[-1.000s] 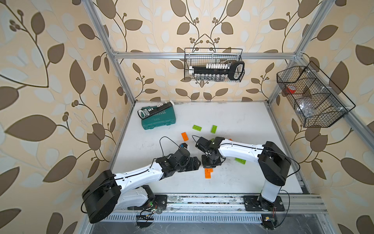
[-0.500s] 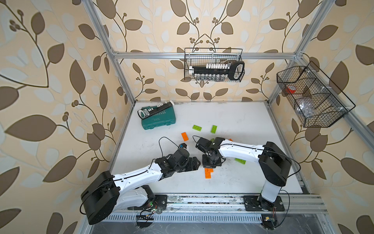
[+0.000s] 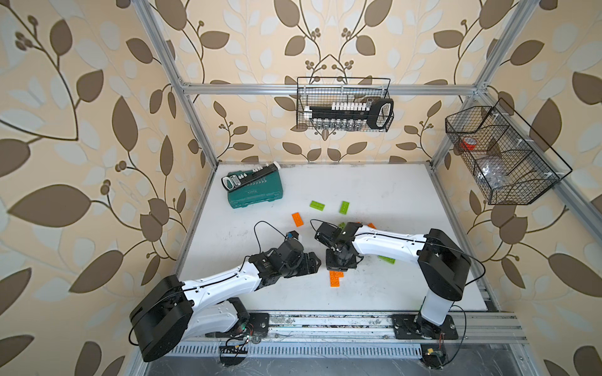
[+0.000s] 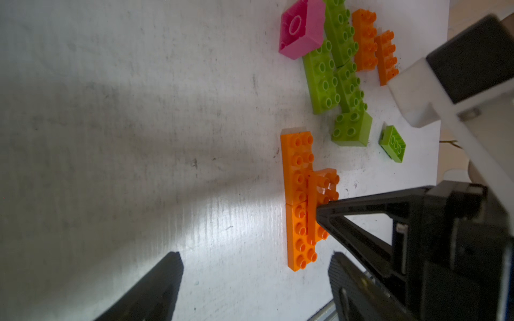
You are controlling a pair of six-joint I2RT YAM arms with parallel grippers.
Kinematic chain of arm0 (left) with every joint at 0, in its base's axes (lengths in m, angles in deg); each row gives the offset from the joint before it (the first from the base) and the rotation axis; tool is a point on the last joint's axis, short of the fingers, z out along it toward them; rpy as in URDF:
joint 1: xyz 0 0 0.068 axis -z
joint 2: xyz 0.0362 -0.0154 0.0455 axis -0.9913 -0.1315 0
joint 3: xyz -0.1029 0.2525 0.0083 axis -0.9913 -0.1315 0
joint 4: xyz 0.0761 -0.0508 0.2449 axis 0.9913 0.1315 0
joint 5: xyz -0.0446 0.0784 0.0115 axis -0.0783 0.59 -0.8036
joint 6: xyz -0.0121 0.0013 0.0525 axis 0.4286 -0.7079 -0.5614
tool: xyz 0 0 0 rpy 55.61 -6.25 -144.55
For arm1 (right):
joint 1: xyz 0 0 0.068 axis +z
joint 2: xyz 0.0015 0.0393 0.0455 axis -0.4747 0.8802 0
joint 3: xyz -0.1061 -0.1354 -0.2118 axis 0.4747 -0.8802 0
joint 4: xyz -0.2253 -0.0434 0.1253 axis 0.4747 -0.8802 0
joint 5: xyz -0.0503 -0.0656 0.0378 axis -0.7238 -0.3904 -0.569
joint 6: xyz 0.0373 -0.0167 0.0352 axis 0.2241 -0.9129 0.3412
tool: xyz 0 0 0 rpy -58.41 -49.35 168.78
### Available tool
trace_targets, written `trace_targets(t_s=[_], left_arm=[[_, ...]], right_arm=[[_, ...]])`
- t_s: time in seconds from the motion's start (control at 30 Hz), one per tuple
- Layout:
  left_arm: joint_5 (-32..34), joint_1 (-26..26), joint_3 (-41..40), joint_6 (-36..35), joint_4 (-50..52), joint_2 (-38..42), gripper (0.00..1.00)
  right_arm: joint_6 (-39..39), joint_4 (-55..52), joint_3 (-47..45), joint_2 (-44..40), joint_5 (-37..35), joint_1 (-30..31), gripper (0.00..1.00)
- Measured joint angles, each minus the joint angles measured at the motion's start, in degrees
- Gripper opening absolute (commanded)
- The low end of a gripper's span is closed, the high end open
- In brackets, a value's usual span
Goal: Assemble a small pinwheel with lego
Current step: Assemble the lego brick with the lego brick.
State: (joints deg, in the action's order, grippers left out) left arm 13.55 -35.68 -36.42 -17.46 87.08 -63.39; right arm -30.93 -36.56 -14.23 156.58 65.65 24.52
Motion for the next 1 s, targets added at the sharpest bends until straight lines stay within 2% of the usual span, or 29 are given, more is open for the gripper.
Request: trace_targets(t_s=[0.7,0.8,1.0], left_arm=[[-0.22,-1.51,-0.17,0.02,0.0,1.11,0.85],[-0.44,-3.61,-1.01,0.04,0.28,2.73,0.86],[-3.37,-12.41,-2.82,-0.17,1.6,8.26,0.86]], right_arm=[[-7.58,-0.42,2.21,2.54,1.31,-0.61,0.05],[-9.7,-2.6,4.55,4.15,1.14,-0.31,0.05],[-13.81,-4.44,6.73,5.66,0.52,0.24,0.06]])
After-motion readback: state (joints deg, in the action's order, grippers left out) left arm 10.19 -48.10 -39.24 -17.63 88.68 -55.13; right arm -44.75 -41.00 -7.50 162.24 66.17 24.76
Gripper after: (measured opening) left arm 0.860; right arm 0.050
